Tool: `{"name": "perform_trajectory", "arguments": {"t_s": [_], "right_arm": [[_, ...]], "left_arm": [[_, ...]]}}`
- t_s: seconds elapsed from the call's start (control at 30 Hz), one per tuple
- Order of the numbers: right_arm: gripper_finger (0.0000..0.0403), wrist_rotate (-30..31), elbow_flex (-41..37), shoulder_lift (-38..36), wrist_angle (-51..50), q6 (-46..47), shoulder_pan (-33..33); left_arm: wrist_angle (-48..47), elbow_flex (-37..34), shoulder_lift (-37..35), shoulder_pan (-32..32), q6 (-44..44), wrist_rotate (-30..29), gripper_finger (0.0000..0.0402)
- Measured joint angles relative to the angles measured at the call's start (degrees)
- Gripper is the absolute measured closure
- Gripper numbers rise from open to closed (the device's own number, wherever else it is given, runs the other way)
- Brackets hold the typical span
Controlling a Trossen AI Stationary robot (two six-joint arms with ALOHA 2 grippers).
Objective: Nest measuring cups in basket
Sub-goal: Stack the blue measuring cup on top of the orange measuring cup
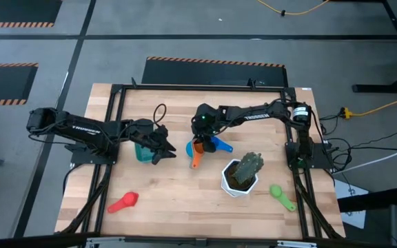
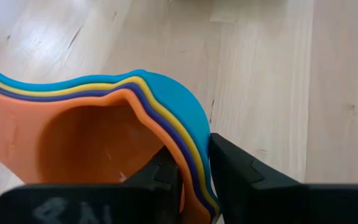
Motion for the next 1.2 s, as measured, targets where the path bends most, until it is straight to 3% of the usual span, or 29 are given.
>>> {"name": "perform_trajectory", "arguments": {"t_s": [0.53,0.93,1.2], "right_arm": [[0.0318,0.1,0.0,0.3,-0.7,-0.1,0.0],[0.0223,0.1,0.0,0.3,0.3,0.0,0.0],[0.0213,0.1,0.0,0.3,2.1,0.0,0.0]], "left_arm": [[0.0,0.0,0.0,0.0,0.0,0.0,0.0221],[0.0,0.0,0.0,0.0,0.0,-1.1,0.0221],[0.0,0.0,0.0,0.0,0.0,-1.2,0.0221]]}}
